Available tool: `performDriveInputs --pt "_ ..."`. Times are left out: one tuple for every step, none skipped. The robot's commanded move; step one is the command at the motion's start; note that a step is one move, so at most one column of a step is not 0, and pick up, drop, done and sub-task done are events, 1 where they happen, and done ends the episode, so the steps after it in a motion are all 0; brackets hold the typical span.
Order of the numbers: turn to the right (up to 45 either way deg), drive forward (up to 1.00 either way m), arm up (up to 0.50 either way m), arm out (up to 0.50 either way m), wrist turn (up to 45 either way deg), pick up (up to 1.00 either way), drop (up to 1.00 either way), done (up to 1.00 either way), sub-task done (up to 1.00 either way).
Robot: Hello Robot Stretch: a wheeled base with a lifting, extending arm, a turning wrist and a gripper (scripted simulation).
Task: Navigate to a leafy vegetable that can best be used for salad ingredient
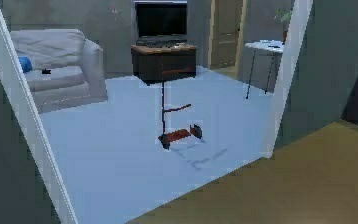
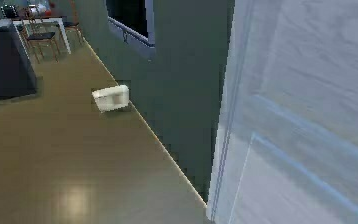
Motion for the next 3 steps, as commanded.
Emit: performDriveInputs --pt "45.0 0.00 0.00 0.00 0.0 0.00 0.00 0.00 0.00" --pt "12.0 0.00 0.00 0.00 0.0 0.00 0.00 0.00 0.00" --pt "0.0 1.00 0.00 0.00 0.0 0.00 0.00 0.00 0.00"
